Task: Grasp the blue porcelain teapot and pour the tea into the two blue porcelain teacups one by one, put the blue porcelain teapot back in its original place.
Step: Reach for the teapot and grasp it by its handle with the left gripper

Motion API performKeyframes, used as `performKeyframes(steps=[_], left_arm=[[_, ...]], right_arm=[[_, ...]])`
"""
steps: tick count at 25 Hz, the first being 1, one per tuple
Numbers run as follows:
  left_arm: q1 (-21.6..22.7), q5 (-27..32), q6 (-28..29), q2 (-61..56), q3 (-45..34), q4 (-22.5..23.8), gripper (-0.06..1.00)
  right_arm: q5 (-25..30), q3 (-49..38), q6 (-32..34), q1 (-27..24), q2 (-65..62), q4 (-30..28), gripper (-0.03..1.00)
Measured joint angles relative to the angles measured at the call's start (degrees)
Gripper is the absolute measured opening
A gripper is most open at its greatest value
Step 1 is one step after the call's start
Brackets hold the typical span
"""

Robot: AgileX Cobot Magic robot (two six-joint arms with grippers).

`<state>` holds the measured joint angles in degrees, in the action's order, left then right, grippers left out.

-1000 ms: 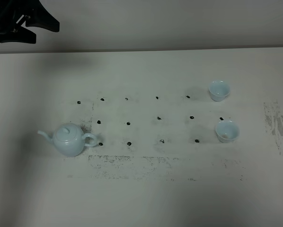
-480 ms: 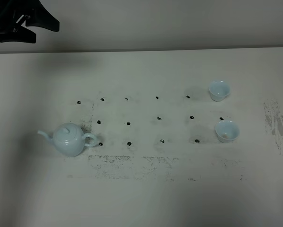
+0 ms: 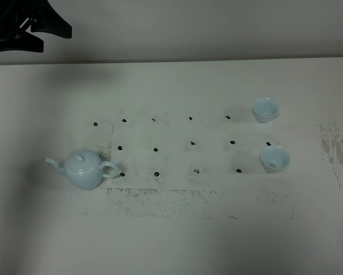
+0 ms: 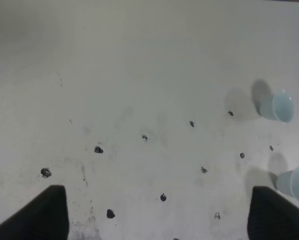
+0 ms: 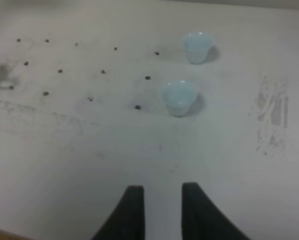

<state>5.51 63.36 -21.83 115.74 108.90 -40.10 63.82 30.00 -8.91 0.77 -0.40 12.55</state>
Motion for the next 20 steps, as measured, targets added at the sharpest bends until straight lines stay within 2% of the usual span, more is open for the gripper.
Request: performKeyframes(steps=[11, 13, 17, 20], left_arm=[[-0.1, 0.2, -1.2, 0.0, 0.0, 0.0, 0.73], [-0.9, 0.2, -1.2, 0.0, 0.0, 1.6, 0.73], [-6.9, -0.4, 3.1, 0.0, 0.0, 12.5, 0.73], [-15.0, -1.1, 6.5, 0.0, 0.0, 21.5, 0.73]], right_arm=[[0.1, 0.0, -0.9, 0.0, 0.0, 0.9, 0.21], [0.1, 0.0, -0.9, 0.0, 0.0, 1.8, 0.21], [0.1, 0.0, -0.9, 0.0, 0.0, 2.2, 0.21], [0.1, 0.0, -1.0, 0.0, 0.0, 2.3, 0.21]])
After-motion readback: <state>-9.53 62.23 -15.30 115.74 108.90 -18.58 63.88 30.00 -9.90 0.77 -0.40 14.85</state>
